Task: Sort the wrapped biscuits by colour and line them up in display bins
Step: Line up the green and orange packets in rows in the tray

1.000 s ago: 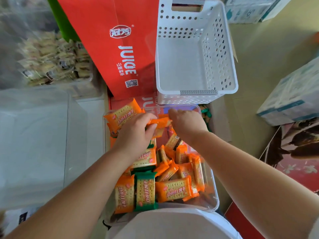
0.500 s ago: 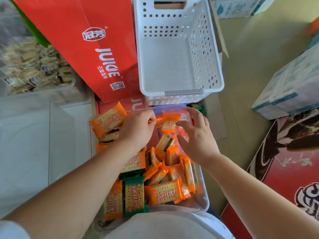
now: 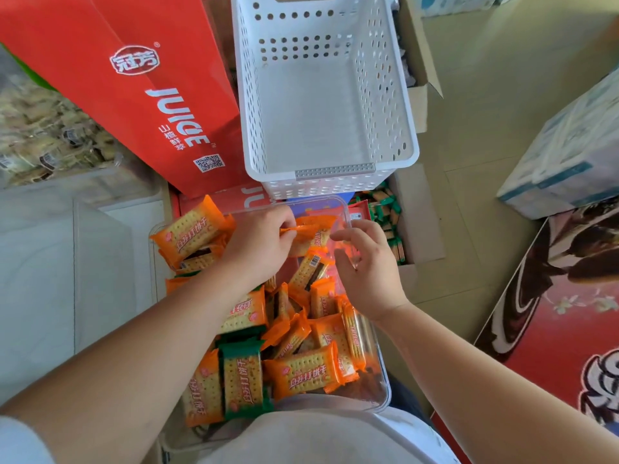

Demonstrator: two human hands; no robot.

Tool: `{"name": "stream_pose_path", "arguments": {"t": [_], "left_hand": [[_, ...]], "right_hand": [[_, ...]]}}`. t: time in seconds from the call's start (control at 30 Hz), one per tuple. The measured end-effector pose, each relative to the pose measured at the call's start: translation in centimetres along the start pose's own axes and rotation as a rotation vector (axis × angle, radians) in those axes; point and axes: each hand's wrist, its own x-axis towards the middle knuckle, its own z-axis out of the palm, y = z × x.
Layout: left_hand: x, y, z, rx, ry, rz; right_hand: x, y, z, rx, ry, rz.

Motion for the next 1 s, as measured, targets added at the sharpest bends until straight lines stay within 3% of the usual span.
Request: {"name": "stream_pose_path", "arguments": {"t": [0.13,0.33,0.6,0.77,1.0], "left_hand": [[-0.2,0.0,0.1,0.068,0.008,0.04],[-0.3,-1.0,1.4,0.446,0.031,0.166],[-2.2,-0.1,1.3,0.442,0.097,0.143],[-4.4,1.0,3.4,0.363,-0.23,0.01],[-2.6,0.8,5.5,0.498,-0.473,-0.184]], "right_hand": [[0.1,0.2,0.1,0.023,-0.022,0.001],[-0.1,0.6,-0.1,0.088,-0.054,0.01],[-1.8,1.4,-1.1,0.292,-0.19,0.209],[-1.7,1.9,-0.2,0.262,-0.175,0.217],[-1.7,1.7,-0.4,0.255,-0.201,0.219]]}}
